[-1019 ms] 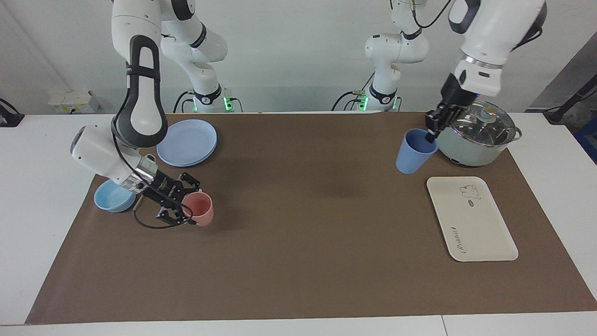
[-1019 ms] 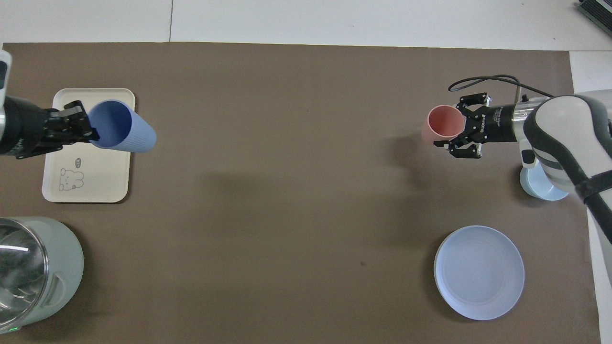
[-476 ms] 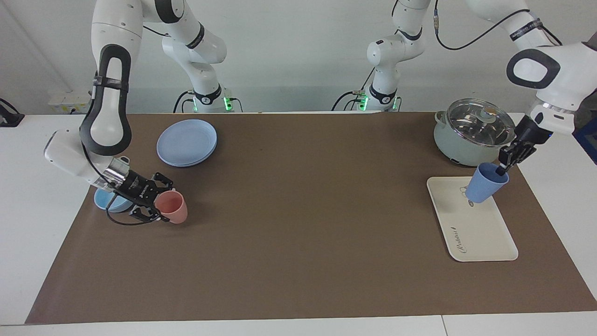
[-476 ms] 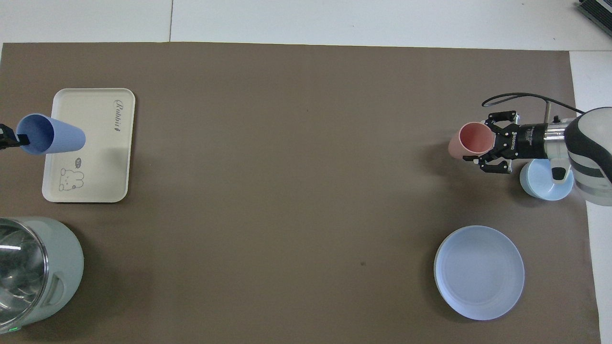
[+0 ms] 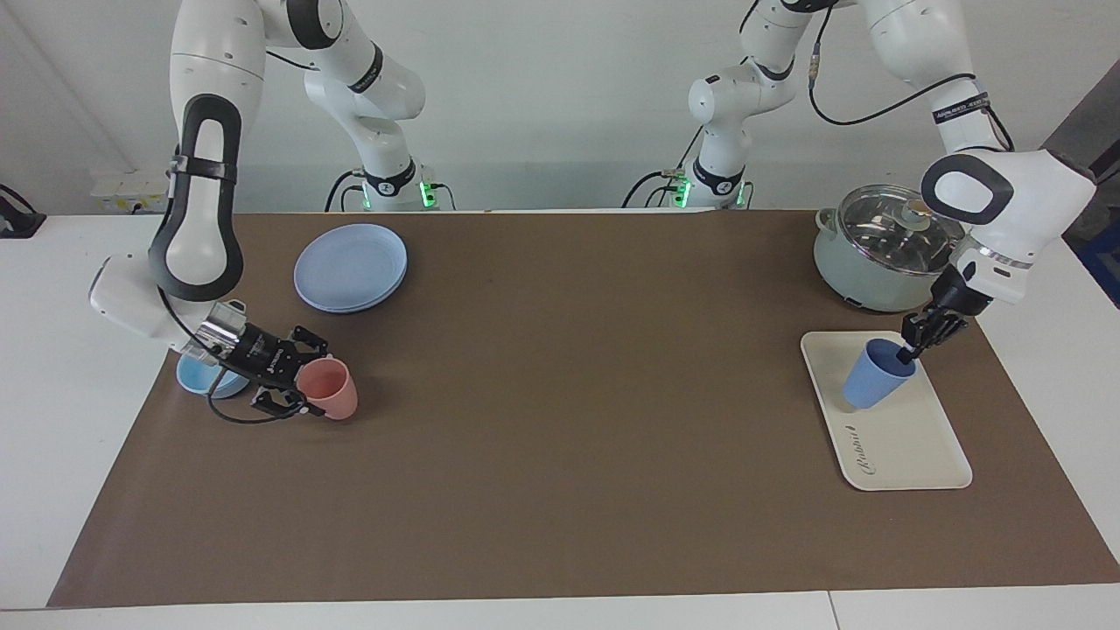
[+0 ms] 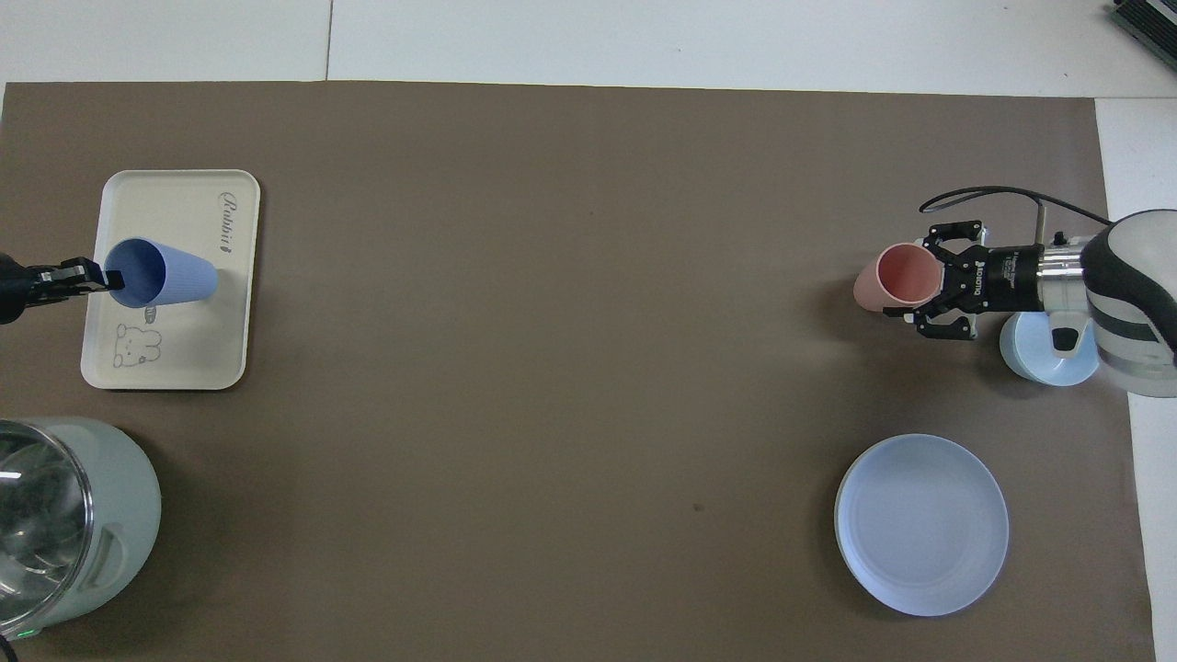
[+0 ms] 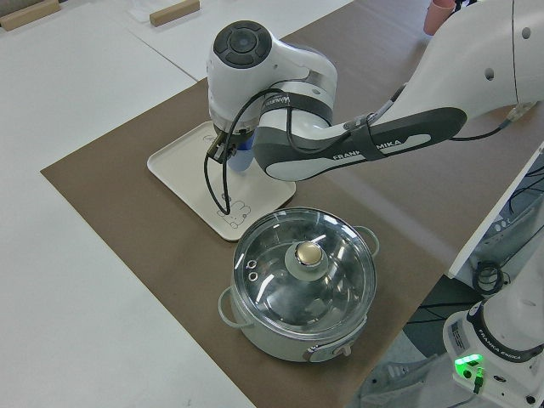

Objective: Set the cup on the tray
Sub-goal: 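Lower the blue cup onto the cream tray with the left gripper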

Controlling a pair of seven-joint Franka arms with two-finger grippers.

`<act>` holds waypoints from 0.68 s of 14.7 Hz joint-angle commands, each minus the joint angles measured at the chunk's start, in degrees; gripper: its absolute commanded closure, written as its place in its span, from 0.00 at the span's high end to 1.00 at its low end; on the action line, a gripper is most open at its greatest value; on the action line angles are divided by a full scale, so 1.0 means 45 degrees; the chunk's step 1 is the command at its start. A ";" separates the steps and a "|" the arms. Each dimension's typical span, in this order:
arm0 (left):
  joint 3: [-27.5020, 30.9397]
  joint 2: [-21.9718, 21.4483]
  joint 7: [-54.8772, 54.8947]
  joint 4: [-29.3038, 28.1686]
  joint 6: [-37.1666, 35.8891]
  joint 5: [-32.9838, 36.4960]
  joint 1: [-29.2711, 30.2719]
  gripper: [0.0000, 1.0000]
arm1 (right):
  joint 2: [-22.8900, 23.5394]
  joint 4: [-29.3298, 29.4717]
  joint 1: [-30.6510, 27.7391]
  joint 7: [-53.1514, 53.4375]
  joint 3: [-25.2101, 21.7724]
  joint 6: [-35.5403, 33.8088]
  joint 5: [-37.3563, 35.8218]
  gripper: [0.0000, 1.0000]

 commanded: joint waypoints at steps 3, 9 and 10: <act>0.0073 0.0009 0.0871 -0.0158 0.0566 -0.0031 -0.0146 0.00 | -0.0485 -0.0469 -0.0108 -0.0586 0.0014 0.0197 0.0382 0.92; 0.0073 0.0009 0.1068 -0.0158 0.0665 0.0672 -0.0166 1.00 | -0.0796 -0.0450 -0.0108 -0.0858 0.0014 0.0627 0.0148 0.97; 0.0073 0.0009 0.1068 -0.0119 0.0626 0.0673 -0.0147 1.00 | -0.0952 -0.0411 -0.0089 -0.1014 -0.0006 0.0646 -0.0046 0.97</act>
